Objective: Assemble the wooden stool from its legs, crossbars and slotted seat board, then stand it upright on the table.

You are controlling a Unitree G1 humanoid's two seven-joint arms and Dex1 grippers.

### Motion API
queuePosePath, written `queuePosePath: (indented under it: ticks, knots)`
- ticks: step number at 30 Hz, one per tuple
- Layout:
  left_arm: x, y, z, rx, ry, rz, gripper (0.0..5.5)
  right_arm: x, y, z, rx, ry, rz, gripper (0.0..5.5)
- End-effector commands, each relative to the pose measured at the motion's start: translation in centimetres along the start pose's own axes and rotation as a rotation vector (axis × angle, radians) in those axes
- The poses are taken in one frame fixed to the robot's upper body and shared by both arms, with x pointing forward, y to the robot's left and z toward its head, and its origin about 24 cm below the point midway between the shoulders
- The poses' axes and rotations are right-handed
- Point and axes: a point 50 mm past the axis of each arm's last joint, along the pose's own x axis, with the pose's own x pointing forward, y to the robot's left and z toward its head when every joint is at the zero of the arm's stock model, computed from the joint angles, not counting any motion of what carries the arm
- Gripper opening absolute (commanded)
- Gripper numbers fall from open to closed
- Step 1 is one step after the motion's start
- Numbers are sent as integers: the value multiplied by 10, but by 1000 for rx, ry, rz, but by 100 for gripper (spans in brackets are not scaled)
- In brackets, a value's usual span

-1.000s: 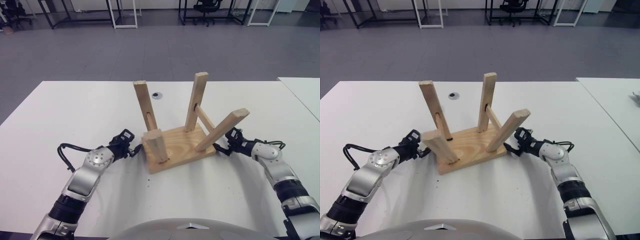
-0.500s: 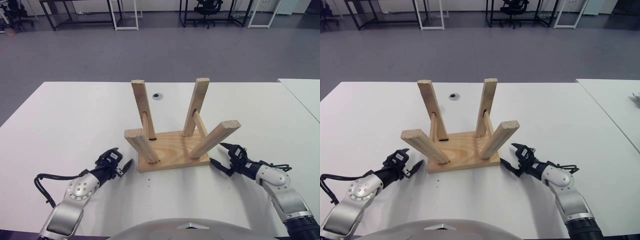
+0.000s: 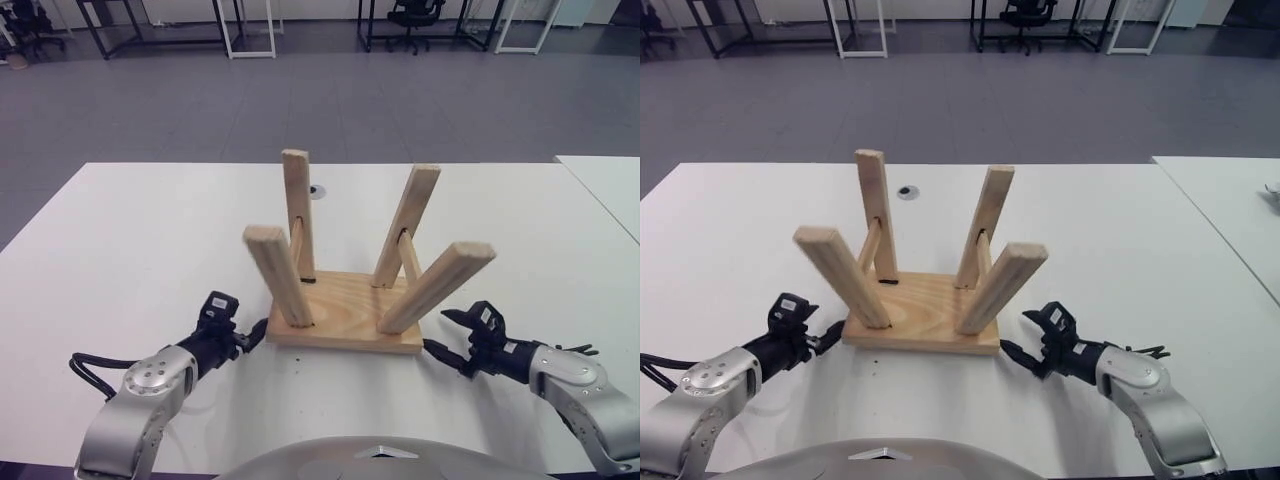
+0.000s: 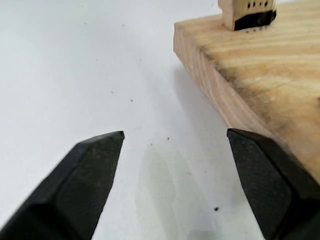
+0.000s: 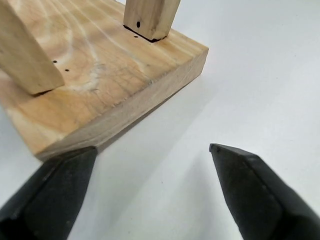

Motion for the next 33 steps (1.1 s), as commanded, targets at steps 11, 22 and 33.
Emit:
queuePosePath:
  ticks: [11, 22, 33]
  knots:
    - [-52, -17, 59, 162, -119, -416, 382, -55, 14, 67, -38, -111, 282, 421]
    - [-59, 67, 22, 614, 298, -441, 382, -51, -16, 49, -234, 88, 329, 421]
    - [-24, 24, 46, 509, 43, -757, 348, -10, 14, 54, -206, -33, 519, 334]
